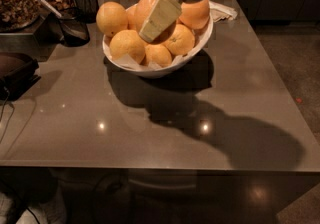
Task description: Pick orange from white bowl
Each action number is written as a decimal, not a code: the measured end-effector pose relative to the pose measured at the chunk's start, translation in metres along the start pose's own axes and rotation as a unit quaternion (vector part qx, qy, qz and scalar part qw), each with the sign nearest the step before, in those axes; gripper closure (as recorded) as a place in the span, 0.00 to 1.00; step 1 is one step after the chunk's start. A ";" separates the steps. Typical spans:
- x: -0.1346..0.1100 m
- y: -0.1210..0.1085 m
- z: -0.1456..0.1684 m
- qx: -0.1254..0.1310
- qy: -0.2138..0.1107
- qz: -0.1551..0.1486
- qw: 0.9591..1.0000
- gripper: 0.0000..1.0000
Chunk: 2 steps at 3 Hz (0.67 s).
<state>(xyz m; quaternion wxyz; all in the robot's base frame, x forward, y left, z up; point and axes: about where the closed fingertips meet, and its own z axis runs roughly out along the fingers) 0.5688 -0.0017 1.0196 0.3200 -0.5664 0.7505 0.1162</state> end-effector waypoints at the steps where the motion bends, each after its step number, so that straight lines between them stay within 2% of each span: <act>1: 0.009 0.032 -0.011 0.011 -0.002 0.034 0.999 1.00; 2: 0.011 0.034 -0.010 0.009 0.002 0.033 0.999 1.00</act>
Offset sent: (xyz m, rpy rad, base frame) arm -0.0295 -0.0018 -0.0020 0.0200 0.0157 -0.0546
